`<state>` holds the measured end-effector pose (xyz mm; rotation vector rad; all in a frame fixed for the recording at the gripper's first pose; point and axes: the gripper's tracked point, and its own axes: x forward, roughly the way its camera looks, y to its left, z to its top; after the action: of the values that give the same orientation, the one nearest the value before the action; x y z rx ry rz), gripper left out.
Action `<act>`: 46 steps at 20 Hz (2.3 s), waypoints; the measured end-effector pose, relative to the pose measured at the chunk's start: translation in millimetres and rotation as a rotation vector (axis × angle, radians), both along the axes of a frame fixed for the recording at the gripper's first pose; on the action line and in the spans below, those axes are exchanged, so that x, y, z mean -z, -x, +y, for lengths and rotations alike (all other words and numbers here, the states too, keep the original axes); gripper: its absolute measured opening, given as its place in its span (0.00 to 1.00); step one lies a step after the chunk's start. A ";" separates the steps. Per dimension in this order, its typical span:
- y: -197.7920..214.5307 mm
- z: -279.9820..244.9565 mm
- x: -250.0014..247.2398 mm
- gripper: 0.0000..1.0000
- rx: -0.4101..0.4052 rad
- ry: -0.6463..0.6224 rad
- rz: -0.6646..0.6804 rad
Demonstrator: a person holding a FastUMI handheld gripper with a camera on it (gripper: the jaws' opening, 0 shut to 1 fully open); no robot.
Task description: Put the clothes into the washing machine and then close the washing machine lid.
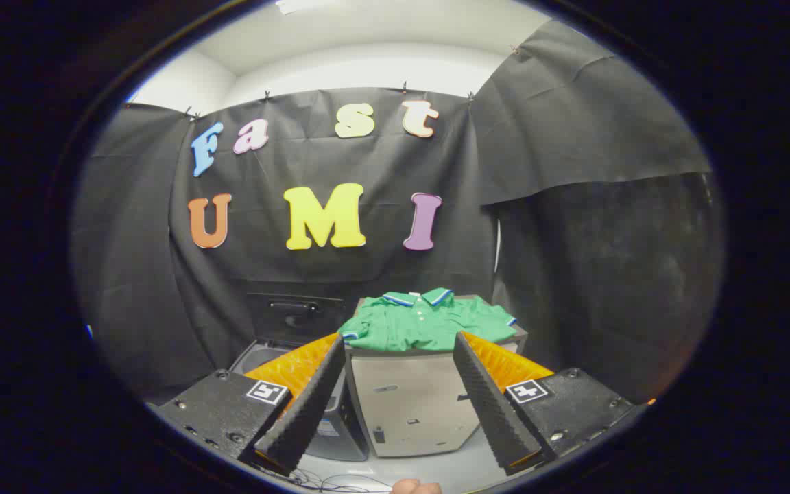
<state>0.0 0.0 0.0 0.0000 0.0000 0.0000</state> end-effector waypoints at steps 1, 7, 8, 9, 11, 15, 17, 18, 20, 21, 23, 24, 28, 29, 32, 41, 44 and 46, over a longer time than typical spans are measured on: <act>-0.8 1.8 -1.8 1.00 -0.004 0.004 -0.005; -0.8 12.4 -4.5 1.00 -0.017 0.039 -0.005; -0.2 13.4 -2.8 1.00 -0.018 0.041 0.000; 0.6 15.1 -3.2 1.00 -0.025 0.038 -0.001; -0.1 17.2 -5.8 1.00 -0.026 0.041 -0.007; -1.4 19.7 -3.5 1.00 -0.028 0.035 -0.008; -1.8 18.4 -2.4 1.00 -0.026 0.033 -0.006; -3.2 19.3 -1.2 1.00 -0.026 0.033 -0.004; -3.2 19.0 0.1 1.00 -0.024 0.035 0.001; -3.3 19.2 -0.5 1.00 -0.023 0.035 0.002; -4.5 20.0 -1.8 1.00 -0.022 0.034 -0.001; -5.6 20.6 -1.2 1.00 -0.021 0.032 -0.003; -8.0 22.2 -2.8 1.00 -0.019 0.034 -0.004; -9.0 22.8 -3.3 1.00 -0.017 0.035 -0.002; -11.7 23.4 -5.8 1.00 -0.008 0.038 0.000; -49.1 4.3 -39.8 1.00 0.055 0.024 -0.003; -76.1 -9.8 -57.4 1.00 0.076 0.052 -0.012; -100.2 -17.8 -69.4 1.00 0.080 0.063 -0.018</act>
<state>100.2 -17.8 69.4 -0.0633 -0.0175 -0.0795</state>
